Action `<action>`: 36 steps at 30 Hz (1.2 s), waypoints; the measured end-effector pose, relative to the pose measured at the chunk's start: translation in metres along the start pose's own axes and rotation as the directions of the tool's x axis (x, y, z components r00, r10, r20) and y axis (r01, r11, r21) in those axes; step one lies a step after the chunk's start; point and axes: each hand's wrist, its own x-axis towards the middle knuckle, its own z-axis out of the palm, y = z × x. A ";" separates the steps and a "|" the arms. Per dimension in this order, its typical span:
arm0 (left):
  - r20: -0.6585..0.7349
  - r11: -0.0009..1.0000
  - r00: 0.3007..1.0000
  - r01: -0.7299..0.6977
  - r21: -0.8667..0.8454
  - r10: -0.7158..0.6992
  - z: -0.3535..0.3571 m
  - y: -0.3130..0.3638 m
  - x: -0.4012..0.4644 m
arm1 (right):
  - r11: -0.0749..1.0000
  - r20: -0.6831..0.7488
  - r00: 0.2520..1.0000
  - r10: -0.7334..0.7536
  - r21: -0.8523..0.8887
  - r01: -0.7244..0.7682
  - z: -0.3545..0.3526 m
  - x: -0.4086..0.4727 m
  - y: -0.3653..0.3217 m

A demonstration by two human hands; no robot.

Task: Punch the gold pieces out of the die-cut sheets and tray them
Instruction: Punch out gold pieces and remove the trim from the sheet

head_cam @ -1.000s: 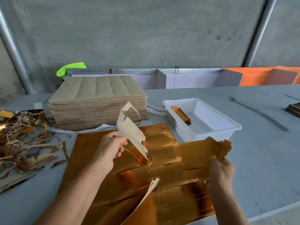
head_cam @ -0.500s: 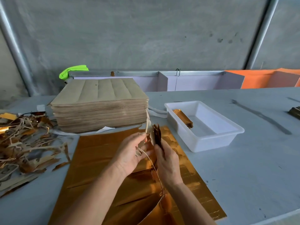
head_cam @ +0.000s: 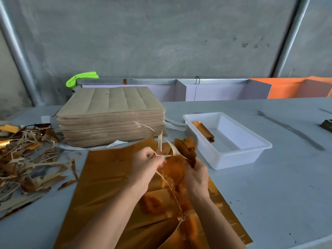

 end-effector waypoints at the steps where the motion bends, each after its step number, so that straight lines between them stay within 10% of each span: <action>1: 0.021 0.987 0.999 -0.040 0.155 0.037 0.000 -0.001 0.000 | 0.991 -0.008 0.997 -0.071 -0.113 0.070 0.000 0.000 0.000; 8: 0.187 0.824 0.940 -0.341 0.453 0.287 0.000 0.015 -0.001 | 0.723 0.115 0.848 -0.517 -0.471 0.505 0.012 -0.012 -0.006; 11: 0.116 0.939 0.973 -0.225 0.261 0.201 -0.018 0.011 0.006 | 0.981 -0.017 0.996 -0.086 -0.176 0.081 -0.007 0.002 -0.009; 15: -0.094 0.998 0.994 -0.056 0.038 0.059 -0.048 0.005 0.018 | 0.849 -0.080 0.899 0.430 0.375 -0.372 -0.039 0.017 -0.007; 20: -0.292 0.976 0.938 -0.141 0.164 0.184 -0.055 -0.005 0.024 | 0.797 -0.248 0.841 0.481 0.523 -0.301 -0.049 0.018 -0.008; 25: -0.075 0.971 0.994 -0.097 -0.217 0.082 -0.044 0.002 0.022 | 0.828 -0.143 0.894 0.424 0.460 -0.319 -0.045 0.011 -0.014; 30: 0.057 0.991 0.998 -0.041 0.124 0.034 -0.020 -0.009 0.016 | 0.798 -0.052 0.896 0.440 0.480 -0.364 -0.038 0.002 -0.013; 36: 0.314 0.646 0.948 -0.204 0.736 -0.058 0.018 -0.061 -0.007 | 0.837 -0.054 0.931 0.362 0.457 -0.300 -0.032 0.002 -0.016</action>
